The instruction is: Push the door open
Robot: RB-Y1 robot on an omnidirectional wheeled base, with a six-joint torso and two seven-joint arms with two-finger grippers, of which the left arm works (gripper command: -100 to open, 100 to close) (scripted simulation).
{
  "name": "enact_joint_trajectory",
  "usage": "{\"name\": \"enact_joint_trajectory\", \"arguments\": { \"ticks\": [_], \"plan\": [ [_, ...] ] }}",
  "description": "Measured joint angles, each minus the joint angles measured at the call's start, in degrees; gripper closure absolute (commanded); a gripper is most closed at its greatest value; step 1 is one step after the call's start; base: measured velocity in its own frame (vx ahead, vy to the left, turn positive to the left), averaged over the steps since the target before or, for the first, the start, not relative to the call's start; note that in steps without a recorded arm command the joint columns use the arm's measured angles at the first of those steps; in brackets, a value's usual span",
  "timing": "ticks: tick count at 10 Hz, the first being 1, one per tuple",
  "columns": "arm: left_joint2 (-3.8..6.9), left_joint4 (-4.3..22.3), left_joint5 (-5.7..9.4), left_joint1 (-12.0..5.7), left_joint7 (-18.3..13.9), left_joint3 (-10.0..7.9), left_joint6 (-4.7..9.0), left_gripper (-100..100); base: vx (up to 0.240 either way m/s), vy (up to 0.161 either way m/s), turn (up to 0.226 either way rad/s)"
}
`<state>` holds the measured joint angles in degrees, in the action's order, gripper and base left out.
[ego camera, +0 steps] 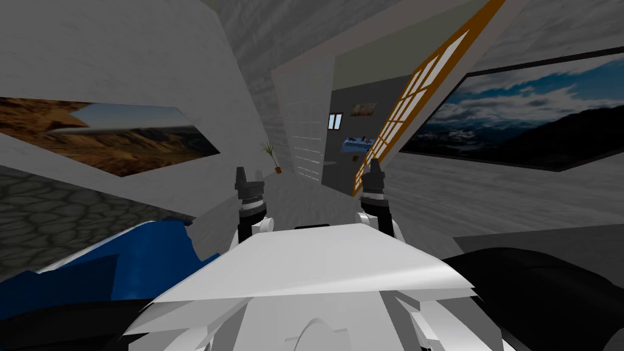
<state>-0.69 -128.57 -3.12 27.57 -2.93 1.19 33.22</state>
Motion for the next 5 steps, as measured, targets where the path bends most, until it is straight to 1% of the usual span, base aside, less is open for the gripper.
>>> {"name": "enact_joint_trajectory", "arguments": {
  "ticks": [1,3,4,5],
  "plan": [
    [0.45,1.0,0.49,-0.21,-0.6,-0.01,0.40,-100,0.167,-0.014,-0.169],
    [1.15,2.7,1.51,-0.72,-2.1,0.24,0.56,-100,0.186,-0.018,-0.127],
    [1.45,4.0,2.02,-1.20,-2.9,0.37,0.89,-100,0.179,0.013,-0.172],
    [1.84,4.9,2.66,-1.30,-3.8,0.53,1.08,-100,0.154,0.000,-0.115]
  ]
}}
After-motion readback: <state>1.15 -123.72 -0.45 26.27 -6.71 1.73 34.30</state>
